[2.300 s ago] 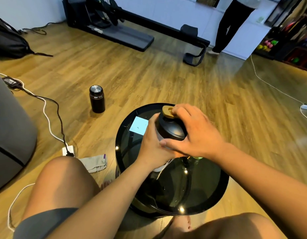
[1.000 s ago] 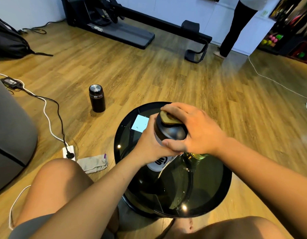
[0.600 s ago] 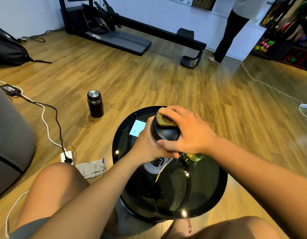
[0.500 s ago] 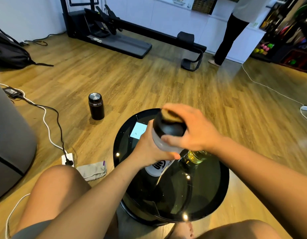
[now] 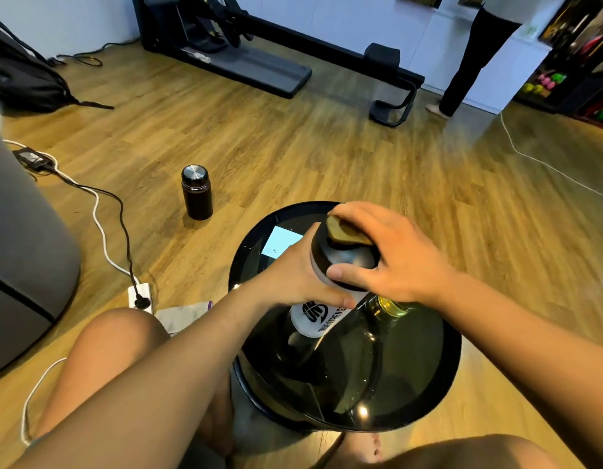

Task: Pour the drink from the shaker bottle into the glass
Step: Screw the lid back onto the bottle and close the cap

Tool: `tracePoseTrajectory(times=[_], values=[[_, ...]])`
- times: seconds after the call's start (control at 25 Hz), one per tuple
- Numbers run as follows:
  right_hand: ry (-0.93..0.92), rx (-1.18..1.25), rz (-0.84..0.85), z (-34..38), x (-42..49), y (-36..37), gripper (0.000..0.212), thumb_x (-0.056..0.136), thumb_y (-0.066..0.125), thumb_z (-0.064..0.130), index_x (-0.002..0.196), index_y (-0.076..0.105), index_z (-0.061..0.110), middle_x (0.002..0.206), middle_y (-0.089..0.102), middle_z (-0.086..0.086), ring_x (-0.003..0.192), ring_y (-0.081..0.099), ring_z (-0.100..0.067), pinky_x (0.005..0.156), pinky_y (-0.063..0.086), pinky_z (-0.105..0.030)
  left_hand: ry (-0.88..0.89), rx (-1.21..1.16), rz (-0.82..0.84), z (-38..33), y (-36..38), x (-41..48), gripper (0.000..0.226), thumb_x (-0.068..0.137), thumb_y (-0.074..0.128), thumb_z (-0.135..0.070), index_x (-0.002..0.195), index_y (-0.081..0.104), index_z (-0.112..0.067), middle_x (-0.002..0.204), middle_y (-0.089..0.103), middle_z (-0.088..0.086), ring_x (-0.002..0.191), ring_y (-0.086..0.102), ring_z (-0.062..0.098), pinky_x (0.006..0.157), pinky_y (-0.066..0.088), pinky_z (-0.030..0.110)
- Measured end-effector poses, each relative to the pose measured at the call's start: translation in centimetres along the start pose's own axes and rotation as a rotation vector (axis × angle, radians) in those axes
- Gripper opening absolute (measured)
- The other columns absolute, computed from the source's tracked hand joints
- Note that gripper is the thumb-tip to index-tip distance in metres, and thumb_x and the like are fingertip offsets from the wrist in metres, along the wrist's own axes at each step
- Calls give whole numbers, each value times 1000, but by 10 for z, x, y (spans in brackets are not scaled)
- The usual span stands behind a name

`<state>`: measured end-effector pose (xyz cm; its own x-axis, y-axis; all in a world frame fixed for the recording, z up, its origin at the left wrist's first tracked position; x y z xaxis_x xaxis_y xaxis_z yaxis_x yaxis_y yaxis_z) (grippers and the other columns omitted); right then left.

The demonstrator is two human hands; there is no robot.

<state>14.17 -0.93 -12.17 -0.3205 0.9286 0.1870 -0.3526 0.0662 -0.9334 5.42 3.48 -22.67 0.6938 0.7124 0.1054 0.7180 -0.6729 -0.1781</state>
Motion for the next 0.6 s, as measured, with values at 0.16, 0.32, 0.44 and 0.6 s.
tracePoseTrajectory(times=[0.16,0.32,0.44,0.6], values=[[65,10,-60,1,3,0,61,88,50,61,129,61,18,125,66,1,116,61,-19,97,49,-44,-2,13,74,-1,-1,3,97,60,98,-7,141,45,-11,133,64,4,126,61,14,105,48,32],[109,23,-79,2,0,0,58,87,49,62,128,61,23,126,64,3,116,60,-18,95,49,-46,-20,-11,-105,-5,-1,-16,126,46,99,-40,151,29,-34,135,56,-24,127,54,-6,100,46,14],[122,27,-81,4,0,1,60,86,47,64,129,61,25,127,64,3,118,60,-18,97,49,-45,-33,-27,-276,-7,6,-27,122,39,94,-51,144,33,-37,126,58,-25,116,56,-14,90,48,9],[56,32,-71,1,2,-12,49,89,50,65,126,58,33,115,69,3,104,64,-16,88,54,-46,-30,47,-260,-8,3,-21,108,43,92,-50,136,39,-38,118,62,-21,108,60,-11,85,52,13]])
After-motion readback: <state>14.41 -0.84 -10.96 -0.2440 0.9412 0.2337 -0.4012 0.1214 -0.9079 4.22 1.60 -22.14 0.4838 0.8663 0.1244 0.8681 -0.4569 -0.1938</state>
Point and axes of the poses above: each hand's wrist, its own x-axis towards the middle knuckle, its own y-axis out of the palm, z = x × y, the point moved 8 cm from there along x, towards the middle knuckle
